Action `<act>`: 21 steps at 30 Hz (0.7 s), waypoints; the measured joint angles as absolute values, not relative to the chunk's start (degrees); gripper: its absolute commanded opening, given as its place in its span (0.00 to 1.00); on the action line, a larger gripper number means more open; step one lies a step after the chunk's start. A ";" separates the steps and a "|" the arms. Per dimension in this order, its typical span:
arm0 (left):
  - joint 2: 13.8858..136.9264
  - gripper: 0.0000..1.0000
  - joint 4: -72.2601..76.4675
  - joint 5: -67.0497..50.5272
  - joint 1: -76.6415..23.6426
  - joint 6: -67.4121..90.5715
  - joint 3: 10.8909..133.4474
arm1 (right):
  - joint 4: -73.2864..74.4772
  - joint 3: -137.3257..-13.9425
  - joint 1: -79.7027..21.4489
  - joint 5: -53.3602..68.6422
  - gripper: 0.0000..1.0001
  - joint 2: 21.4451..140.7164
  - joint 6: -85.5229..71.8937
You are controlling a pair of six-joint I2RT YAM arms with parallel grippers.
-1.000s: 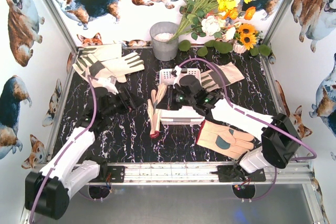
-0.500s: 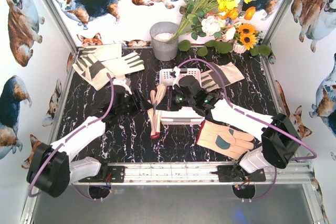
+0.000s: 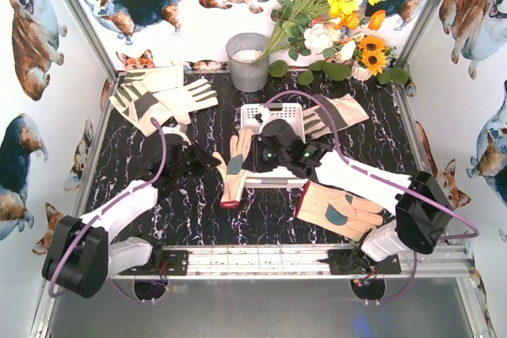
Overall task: Put the gloves into the storage basket
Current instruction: Place the glove at the center of the board.
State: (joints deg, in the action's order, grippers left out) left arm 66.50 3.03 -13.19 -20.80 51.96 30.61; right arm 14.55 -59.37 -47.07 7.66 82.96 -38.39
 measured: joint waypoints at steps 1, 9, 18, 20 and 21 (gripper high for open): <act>66.11 0.00 3.79 -14.28 -19.75 52.36 29.71 | 15.99 -60.12 -47.92 6.13 0.00 83.22 -37.45; 67.24 0.00 8.75 -24.62 -11.31 53.60 24.08 | 20.43 -69.19 -53.78 -0.97 0.07 91.31 -33.36; 69.84 0.00 8.62 -26.79 -5.87 50.39 21.63 | 25.10 -75.24 -53.89 -3.25 0.11 101.38 -32.16; 70.02 0.00 8.84 -26.87 -4.86 49.80 21.10 | 25.39 -76.14 -53.89 -3.07 0.14 102.32 -31.88; 70.11 0.00 8.95 -27.03 -4.47 49.52 20.91 | 25.43 -76.36 -53.89 -3.03 0.16 102.52 -31.79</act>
